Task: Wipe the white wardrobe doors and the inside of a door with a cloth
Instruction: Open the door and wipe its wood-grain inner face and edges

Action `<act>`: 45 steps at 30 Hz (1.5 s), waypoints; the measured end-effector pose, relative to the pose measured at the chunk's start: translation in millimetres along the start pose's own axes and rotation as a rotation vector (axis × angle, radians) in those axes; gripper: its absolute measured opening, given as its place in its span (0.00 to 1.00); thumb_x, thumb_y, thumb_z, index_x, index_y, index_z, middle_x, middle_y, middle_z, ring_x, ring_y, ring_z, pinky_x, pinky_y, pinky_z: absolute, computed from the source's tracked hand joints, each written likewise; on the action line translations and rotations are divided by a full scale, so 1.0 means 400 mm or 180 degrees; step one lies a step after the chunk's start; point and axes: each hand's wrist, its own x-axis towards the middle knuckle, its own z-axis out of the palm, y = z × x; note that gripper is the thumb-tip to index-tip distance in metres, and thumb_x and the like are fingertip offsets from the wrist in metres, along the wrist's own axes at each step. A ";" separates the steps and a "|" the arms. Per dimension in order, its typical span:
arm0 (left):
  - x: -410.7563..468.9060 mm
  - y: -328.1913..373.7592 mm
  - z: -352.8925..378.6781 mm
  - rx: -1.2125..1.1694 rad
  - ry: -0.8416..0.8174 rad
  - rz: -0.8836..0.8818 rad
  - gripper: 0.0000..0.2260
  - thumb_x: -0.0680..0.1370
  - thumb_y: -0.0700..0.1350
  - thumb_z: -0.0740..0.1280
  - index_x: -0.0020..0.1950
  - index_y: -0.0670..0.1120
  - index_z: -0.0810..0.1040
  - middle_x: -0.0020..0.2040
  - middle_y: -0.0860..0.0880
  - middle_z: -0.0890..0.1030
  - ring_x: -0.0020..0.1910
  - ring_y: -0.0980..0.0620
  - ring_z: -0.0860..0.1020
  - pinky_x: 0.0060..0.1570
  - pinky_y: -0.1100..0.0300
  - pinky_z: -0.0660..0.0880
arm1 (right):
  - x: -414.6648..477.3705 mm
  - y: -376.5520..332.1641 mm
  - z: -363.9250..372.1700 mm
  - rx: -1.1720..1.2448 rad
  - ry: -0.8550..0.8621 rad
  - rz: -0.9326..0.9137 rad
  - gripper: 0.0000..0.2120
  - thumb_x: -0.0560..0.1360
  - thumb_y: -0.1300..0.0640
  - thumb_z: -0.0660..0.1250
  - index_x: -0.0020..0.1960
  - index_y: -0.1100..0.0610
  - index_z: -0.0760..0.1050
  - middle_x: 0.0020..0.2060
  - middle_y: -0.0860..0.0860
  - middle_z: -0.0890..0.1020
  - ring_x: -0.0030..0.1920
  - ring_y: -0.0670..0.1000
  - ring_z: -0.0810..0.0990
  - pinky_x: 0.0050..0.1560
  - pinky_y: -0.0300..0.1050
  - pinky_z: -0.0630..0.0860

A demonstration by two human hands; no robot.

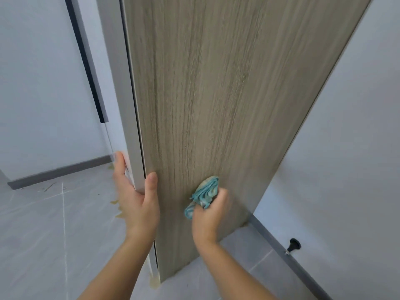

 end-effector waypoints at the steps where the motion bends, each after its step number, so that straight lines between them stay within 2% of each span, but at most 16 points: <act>1: -0.001 0.003 0.001 0.0008 0.0012 -0.0009 0.35 0.77 0.61 0.61 0.79 0.47 0.55 0.78 0.49 0.61 0.76 0.50 0.60 0.74 0.41 0.60 | -0.046 -0.006 0.011 0.0012 -0.0227 -0.0036 0.16 0.69 0.76 0.63 0.45 0.57 0.67 0.42 0.51 0.73 0.42 0.36 0.74 0.42 0.28 0.70; 2: -0.001 0.007 0.002 0.0027 0.0022 -0.0030 0.36 0.76 0.61 0.61 0.79 0.46 0.55 0.78 0.49 0.61 0.76 0.51 0.60 0.74 0.42 0.60 | -0.089 -0.017 0.026 0.0051 -0.0563 -0.0160 0.13 0.72 0.73 0.63 0.45 0.56 0.68 0.41 0.52 0.73 0.41 0.39 0.74 0.43 0.33 0.73; 4: -0.003 0.008 0.000 0.0051 -0.0029 -0.0054 0.35 0.76 0.60 0.60 0.79 0.46 0.54 0.78 0.50 0.61 0.76 0.51 0.61 0.74 0.43 0.60 | -0.157 -0.027 0.050 -0.0021 -0.0654 -0.0401 0.04 0.76 0.60 0.61 0.43 0.58 0.67 0.38 0.54 0.73 0.40 0.48 0.74 0.41 0.45 0.74; 5: -0.003 0.007 -0.003 0.0051 -0.0053 -0.0028 0.35 0.76 0.59 0.60 0.79 0.46 0.54 0.78 0.50 0.61 0.76 0.51 0.61 0.74 0.42 0.60 | -0.179 -0.033 0.052 0.0205 -0.0717 -0.0283 0.05 0.74 0.56 0.61 0.42 0.58 0.67 0.37 0.54 0.72 0.39 0.50 0.72 0.40 0.47 0.72; 7: -0.006 0.000 -0.008 0.0075 -0.0072 0.0037 0.35 0.77 0.59 0.60 0.79 0.45 0.55 0.77 0.49 0.61 0.76 0.51 0.61 0.73 0.42 0.60 | -0.204 -0.041 0.052 0.0324 -0.0642 -0.0428 0.05 0.71 0.54 0.62 0.40 0.55 0.69 0.36 0.53 0.71 0.37 0.49 0.71 0.39 0.47 0.70; 9: -0.003 -0.006 -0.008 0.0128 -0.0032 0.0041 0.34 0.77 0.58 0.60 0.78 0.46 0.55 0.77 0.48 0.62 0.76 0.50 0.62 0.73 0.41 0.60 | -0.189 -0.042 0.041 -0.0071 -0.0580 -0.1054 0.02 0.69 0.55 0.65 0.41 0.52 0.72 0.40 0.50 0.74 0.41 0.48 0.74 0.43 0.43 0.73; 10: 0.001 -0.010 -0.006 0.0153 -0.0011 0.0034 0.34 0.76 0.57 0.60 0.78 0.46 0.56 0.77 0.48 0.62 0.76 0.49 0.62 0.73 0.41 0.60 | -0.164 -0.033 0.043 -0.0304 -0.0483 -0.1327 0.06 0.69 0.58 0.66 0.45 0.50 0.72 0.44 0.49 0.75 0.44 0.47 0.75 0.46 0.40 0.74; 12: 0.003 -0.018 -0.006 0.0206 0.0033 0.0077 0.33 0.77 0.57 0.60 0.78 0.46 0.56 0.76 0.47 0.64 0.75 0.48 0.63 0.73 0.40 0.60 | -0.073 -0.006 0.020 -0.0108 -0.0328 -0.1027 0.17 0.68 0.68 0.65 0.48 0.48 0.70 0.46 0.51 0.76 0.45 0.48 0.77 0.45 0.39 0.75; 15: 0.003 -0.030 -0.008 0.0224 0.0031 0.0177 0.33 0.78 0.58 0.60 0.79 0.46 0.56 0.77 0.48 0.63 0.76 0.50 0.61 0.73 0.41 0.60 | 0.131 -0.006 -0.039 0.0105 0.0335 -0.0289 0.17 0.68 0.75 0.62 0.47 0.54 0.70 0.42 0.52 0.77 0.41 0.50 0.76 0.42 0.43 0.71; 18: 0.001 -0.039 -0.005 0.0240 0.0061 0.0273 0.33 0.78 0.58 0.60 0.79 0.45 0.55 0.77 0.47 0.62 0.77 0.50 0.61 0.74 0.42 0.59 | 0.356 0.037 -0.114 -0.0466 0.0696 0.0016 0.12 0.69 0.73 0.61 0.45 0.57 0.68 0.42 0.53 0.76 0.41 0.52 0.74 0.41 0.39 0.65; 20: 0.002 -0.040 -0.003 0.0230 0.0054 0.0308 0.33 0.79 0.58 0.59 0.79 0.46 0.54 0.77 0.46 0.63 0.76 0.48 0.61 0.73 0.40 0.60 | 0.471 0.069 -0.157 -0.0709 0.0943 0.0087 0.11 0.68 0.70 0.63 0.48 0.58 0.71 0.47 0.58 0.78 0.48 0.58 0.77 0.45 0.42 0.68; 22: 0.003 -0.043 -0.002 0.0220 0.0063 0.0319 0.33 0.79 0.59 0.59 0.79 0.47 0.54 0.77 0.45 0.63 0.76 0.47 0.62 0.73 0.40 0.60 | 0.550 0.093 -0.184 -0.0831 0.0981 0.0216 0.13 0.68 0.69 0.65 0.53 0.62 0.73 0.52 0.60 0.79 0.53 0.60 0.78 0.52 0.46 0.71; 26: 0.002 -0.045 -0.001 0.0289 0.0094 0.0286 0.37 0.77 0.67 0.58 0.78 0.45 0.56 0.75 0.44 0.65 0.75 0.45 0.64 0.71 0.38 0.62 | 0.643 0.119 -0.218 -0.0855 0.0935 0.0577 0.11 0.71 0.68 0.66 0.50 0.57 0.70 0.54 0.58 0.79 0.55 0.57 0.78 0.49 0.41 0.69; 30: 0.001 -0.040 0.001 0.0278 0.0096 0.0340 0.39 0.76 0.68 0.58 0.77 0.43 0.57 0.74 0.42 0.66 0.74 0.43 0.65 0.70 0.37 0.63 | 0.710 0.160 -0.235 -0.1006 0.0951 0.0893 0.15 0.73 0.65 0.67 0.59 0.60 0.71 0.58 0.58 0.78 0.58 0.58 0.78 0.56 0.44 0.72; 37: 0.006 -0.048 0.000 0.0225 0.0067 0.0277 0.38 0.77 0.66 0.59 0.76 0.40 0.58 0.73 0.39 0.66 0.73 0.41 0.65 0.70 0.37 0.63 | 0.635 0.159 -0.218 -0.1263 0.0587 0.1061 0.17 0.73 0.66 0.67 0.61 0.63 0.72 0.59 0.61 0.78 0.59 0.61 0.77 0.58 0.49 0.73; 45: 0.005 -0.032 0.000 0.0094 -0.0132 0.0374 0.33 0.79 0.54 0.59 0.78 0.38 0.55 0.77 0.41 0.61 0.77 0.46 0.59 0.74 0.45 0.58 | 0.275 0.157 -0.103 -0.0596 0.0015 0.1172 0.11 0.72 0.67 0.66 0.51 0.57 0.71 0.45 0.53 0.77 0.44 0.53 0.75 0.46 0.42 0.70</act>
